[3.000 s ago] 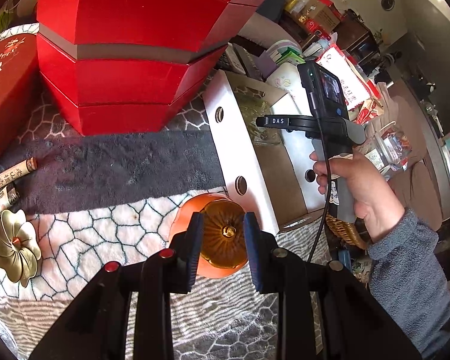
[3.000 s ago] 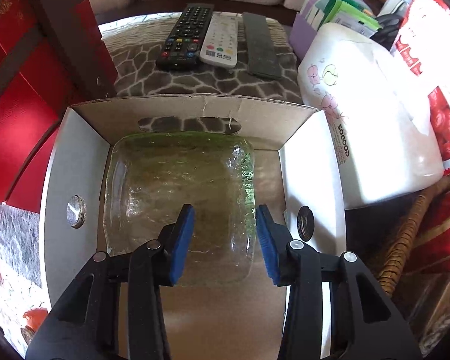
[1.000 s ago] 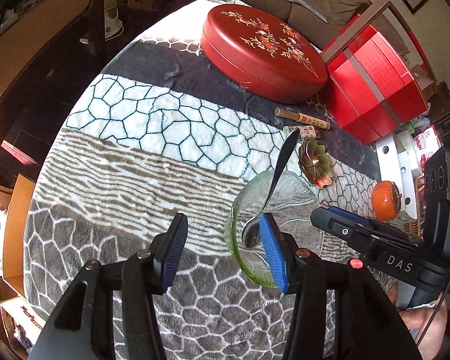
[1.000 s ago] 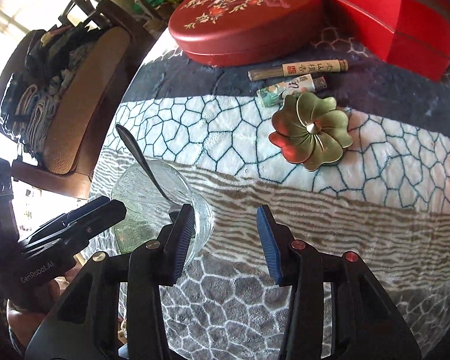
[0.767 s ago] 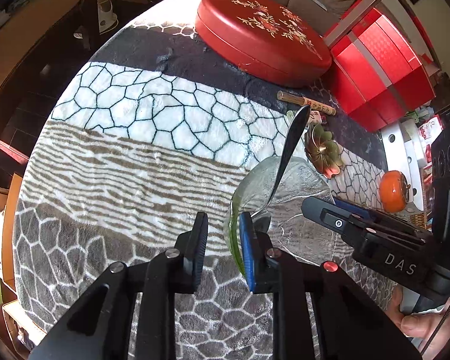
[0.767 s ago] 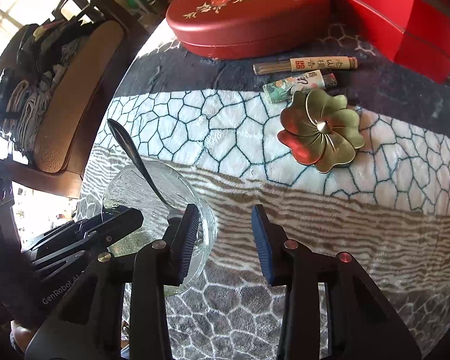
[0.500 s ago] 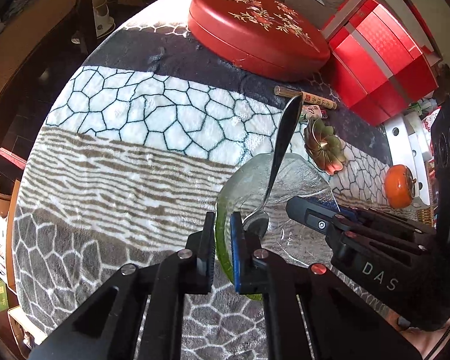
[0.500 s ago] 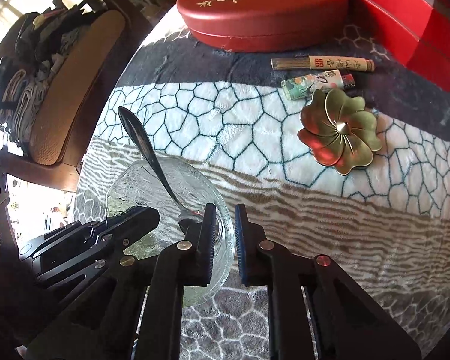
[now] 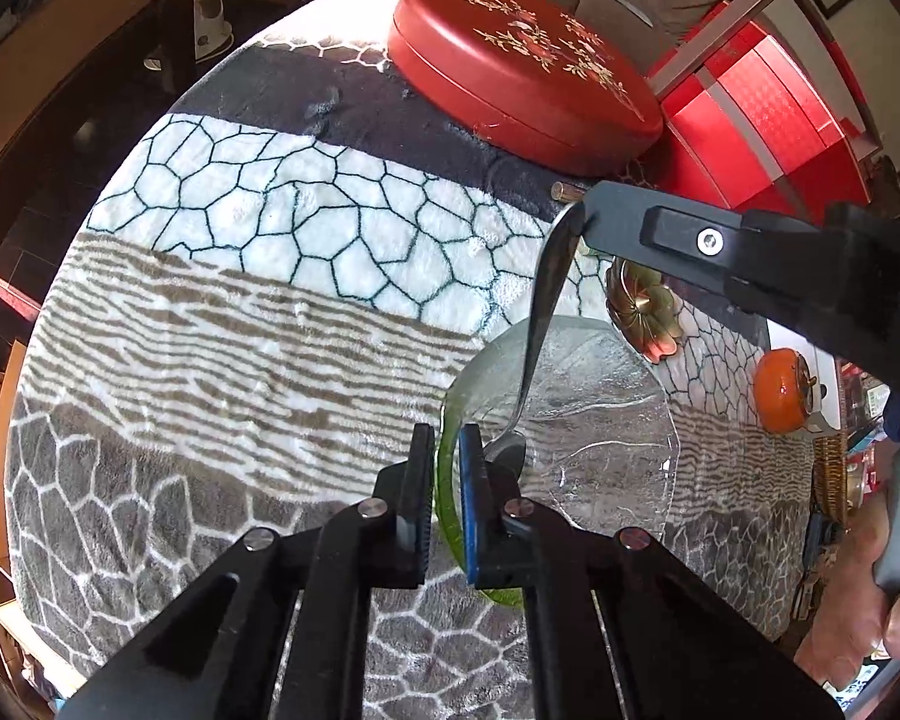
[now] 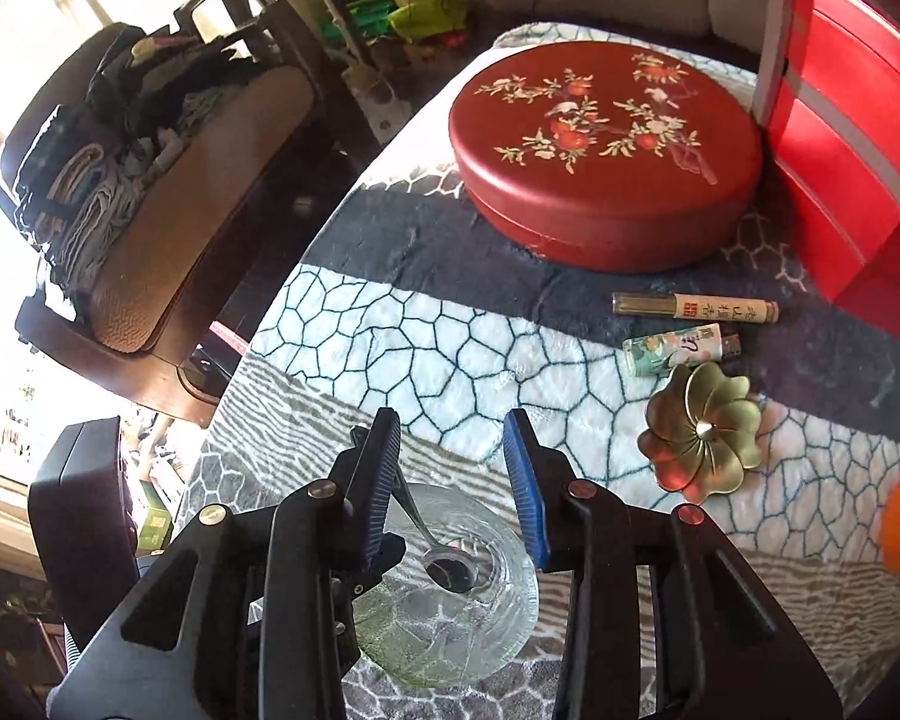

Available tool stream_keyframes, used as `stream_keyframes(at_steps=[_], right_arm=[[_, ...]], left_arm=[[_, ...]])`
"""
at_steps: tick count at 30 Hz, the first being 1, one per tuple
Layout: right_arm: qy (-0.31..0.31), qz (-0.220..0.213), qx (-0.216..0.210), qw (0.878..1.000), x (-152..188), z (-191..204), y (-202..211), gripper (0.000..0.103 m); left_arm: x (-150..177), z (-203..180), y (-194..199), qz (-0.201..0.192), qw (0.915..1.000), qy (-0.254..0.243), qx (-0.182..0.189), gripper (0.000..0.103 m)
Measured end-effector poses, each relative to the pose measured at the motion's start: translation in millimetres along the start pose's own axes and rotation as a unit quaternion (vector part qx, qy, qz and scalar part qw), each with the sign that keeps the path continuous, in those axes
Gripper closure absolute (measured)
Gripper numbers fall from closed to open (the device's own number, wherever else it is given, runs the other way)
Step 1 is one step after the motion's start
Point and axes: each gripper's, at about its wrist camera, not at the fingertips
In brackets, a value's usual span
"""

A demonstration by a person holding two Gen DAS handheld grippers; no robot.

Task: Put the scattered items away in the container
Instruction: 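Close both grippers on the rim of the clear glass bowl holding the spoon, then lift the glass bowl with both grippers and carry it toward the box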

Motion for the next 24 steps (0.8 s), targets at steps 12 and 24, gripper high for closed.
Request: stream_keyframes(at_steps=[12, 24], right_arm=[[-0.031, 0.06, 0.043, 0.997, 41, -36, -2, 0.064], [-0.059, 0.072, 0.003, 0.996, 49, -39, -16, 0.091]], left_arm=[[0, 5, -4, 0.012, 0.9997, 0.013, 0.014, 0.094], [0, 4, -4, 0.011, 0.9997, 0.018, 0.012, 0.096]])
Point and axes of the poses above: each gripper's, at about its wrist camera, not at the fingertips, and y roughly against the way its jaws point, z to its left, x to its underside, and after that the axes turned 15 degrees about -x, right-handed
